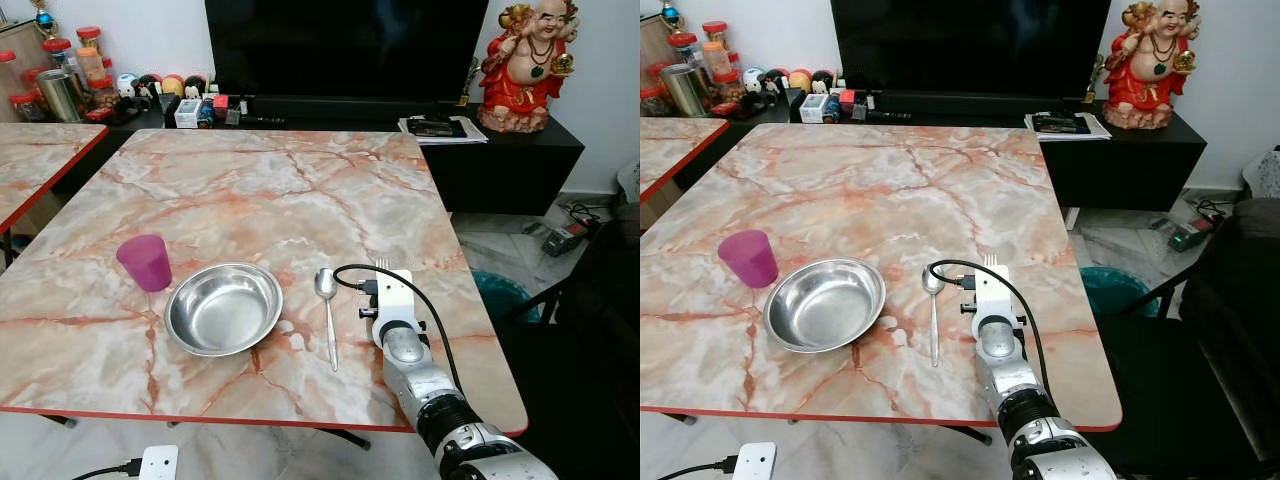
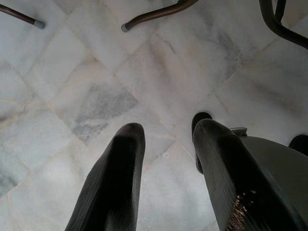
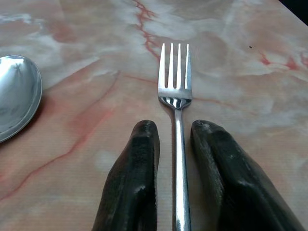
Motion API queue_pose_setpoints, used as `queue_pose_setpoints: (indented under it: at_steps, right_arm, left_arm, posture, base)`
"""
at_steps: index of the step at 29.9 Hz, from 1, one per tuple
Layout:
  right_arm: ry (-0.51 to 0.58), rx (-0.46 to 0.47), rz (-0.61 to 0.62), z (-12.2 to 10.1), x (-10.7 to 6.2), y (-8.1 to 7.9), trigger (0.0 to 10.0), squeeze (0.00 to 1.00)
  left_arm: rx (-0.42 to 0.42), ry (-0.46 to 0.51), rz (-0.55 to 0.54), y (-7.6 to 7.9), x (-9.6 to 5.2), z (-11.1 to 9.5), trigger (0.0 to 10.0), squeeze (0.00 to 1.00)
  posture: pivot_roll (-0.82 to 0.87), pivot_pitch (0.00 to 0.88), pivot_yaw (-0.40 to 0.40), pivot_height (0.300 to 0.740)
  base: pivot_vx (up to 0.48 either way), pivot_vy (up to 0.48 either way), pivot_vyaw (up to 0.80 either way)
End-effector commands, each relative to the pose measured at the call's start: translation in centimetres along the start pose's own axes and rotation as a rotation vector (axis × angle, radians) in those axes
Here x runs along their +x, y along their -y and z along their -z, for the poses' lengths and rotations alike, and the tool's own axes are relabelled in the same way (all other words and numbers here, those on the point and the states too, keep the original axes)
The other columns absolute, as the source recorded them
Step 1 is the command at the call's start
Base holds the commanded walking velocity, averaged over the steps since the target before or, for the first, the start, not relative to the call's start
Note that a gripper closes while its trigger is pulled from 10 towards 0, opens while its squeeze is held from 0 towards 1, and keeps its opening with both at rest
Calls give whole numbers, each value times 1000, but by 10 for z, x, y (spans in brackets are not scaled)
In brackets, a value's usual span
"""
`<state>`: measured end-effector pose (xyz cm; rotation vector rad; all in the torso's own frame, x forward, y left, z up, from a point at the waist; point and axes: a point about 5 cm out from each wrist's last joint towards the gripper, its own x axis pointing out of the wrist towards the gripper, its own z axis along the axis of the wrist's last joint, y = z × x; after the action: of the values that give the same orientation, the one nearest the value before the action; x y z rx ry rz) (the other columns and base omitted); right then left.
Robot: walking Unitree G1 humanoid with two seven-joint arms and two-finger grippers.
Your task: Setting the table
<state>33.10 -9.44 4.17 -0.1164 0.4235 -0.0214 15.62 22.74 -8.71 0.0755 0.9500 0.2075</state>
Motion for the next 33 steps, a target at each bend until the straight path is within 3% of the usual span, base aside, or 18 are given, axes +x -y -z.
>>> queue_pose_setpoints:
  at_steps: [1,6,11,14,18,23,33]
  right_arm:
    - [-118,-23,-22,25,-5,-4,10000,0]
    - [-88,-6,-18,20,-4,-5,10000,0]
    - [40,11,3,-1,-2,-4,10000,0]
    - [58,11,3,-4,-2,-4,10000,0]
    - [210,25,19,-31,-3,-1,10000,0]
    - [252,18,31,-39,-3,1,10000,0]
    - [541,75,21,-80,-16,2,10000,0]
  left_arm:
    - [8,-8,8,3,0,-1,10000,0]
    - [7,-8,7,3,1,-1,10000,0]
    - [7,-8,9,4,1,-1,10000,0]
    - [7,-8,9,4,1,-1,10000,0]
    - [2,-3,16,6,1,-4,10000,0]
    - [-17,12,21,9,2,-7,10000,0]
    - [-27,28,12,10,3,-13,10000,0]
  posture:
    - [39,0,-23,740]
    - [38,0,-24,740]
    - [37,0,-24,740]
    - [37,0,-24,740]
    - [31,0,-27,740]
    - [34,0,-33,740]
    - [27,0,-35,740]
  base:
    - [0,0,0]
    - [0,0,0]
    - [0,0,0]
    - [0,0,0]
    - [0,0,0]
    - [0,0,0]
    - [0,0,0]
